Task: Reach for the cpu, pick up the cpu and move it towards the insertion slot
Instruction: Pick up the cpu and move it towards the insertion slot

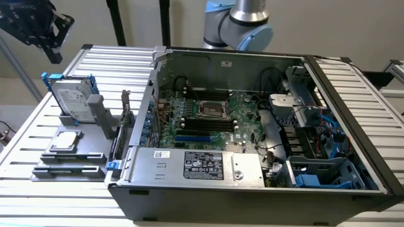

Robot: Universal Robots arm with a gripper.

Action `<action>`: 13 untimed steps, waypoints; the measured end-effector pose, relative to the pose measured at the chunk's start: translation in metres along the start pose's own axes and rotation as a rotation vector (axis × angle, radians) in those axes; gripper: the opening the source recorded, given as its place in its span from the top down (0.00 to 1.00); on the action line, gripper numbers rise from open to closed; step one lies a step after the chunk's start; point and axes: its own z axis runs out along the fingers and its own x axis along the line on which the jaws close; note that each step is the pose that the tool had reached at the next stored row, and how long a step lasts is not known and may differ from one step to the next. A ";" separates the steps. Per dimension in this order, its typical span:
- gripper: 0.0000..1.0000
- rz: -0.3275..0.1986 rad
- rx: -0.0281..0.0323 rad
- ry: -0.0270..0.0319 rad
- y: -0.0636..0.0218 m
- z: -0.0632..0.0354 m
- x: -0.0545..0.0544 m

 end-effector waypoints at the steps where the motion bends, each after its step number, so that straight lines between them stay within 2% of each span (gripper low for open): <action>1: 0.89 0.000 0.0000 0.0004 -0.0023 0.0005 0.001; 13: 0.89 0.000 -0.0001 0.0075 -0.0248 0.0122 0.017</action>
